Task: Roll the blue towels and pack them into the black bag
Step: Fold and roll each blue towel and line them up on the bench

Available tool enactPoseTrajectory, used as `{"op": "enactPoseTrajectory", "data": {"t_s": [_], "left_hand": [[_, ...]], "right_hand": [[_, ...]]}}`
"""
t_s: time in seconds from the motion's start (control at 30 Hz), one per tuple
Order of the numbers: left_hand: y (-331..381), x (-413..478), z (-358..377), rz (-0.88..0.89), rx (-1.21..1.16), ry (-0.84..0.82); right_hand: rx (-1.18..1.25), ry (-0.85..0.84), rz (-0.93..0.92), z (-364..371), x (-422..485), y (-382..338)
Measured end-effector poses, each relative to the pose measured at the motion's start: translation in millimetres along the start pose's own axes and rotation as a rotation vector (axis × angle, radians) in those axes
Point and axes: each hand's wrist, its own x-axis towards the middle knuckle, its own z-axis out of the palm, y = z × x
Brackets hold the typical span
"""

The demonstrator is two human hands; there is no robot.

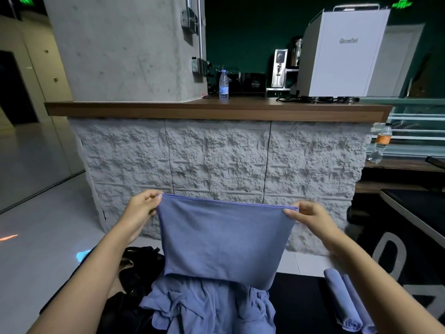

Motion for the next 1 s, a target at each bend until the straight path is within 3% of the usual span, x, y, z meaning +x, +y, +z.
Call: {"op": "enactPoseTrajectory", "data": {"t_s": [0.07, 0.17, 0.23, 0.33, 0.5, 0.73, 0.9, 0.93, 1.0], "left_hand": [[0.0, -4.2, -12.0, -0.170, -0.126, -0.042], [-7.7, -8.3, -4.7, -0.348, -0.092, 0.055], [-8.8, -13.6, 18.6, -0.340, -0.131, 0.117], [-1.7, -26.5, 67.2, -0.267, -0.158, 0.125], [9.9, -52.5, 133.8, -0.186, -0.104, -0.019], [8.4, -60.2, 148.9, -0.150, -0.101, -0.053], [12.2, -65.1, 143.4, -0.055, -0.078, -0.161], [12.7, -64.0, 140.4, -0.036, -0.044, -0.173], [15.3, -61.6, 134.8, 0.001, 0.013, -0.222]], "right_hand": [[0.341, -0.085, 0.147, 1.0, -5.4, -1.1], [0.410, 0.081, 0.310, 20.7, -8.3, -1.8], [0.388, 0.197, 0.310, 39.0, -5.9, -6.7], [0.360, 0.161, 0.237, 72.4, -6.3, -27.6], [0.145, 0.131, 0.081, 120.9, -13.7, -62.4], [0.103, 0.193, -0.032, 123.9, -29.5, -70.0], [0.231, -0.030, -0.115, 106.3, -39.2, -67.0], [0.200, 0.031, -0.173, 96.4, -36.9, -64.3], [-0.104, 0.106, -0.329, 74.6, -27.2, -54.9]]}}
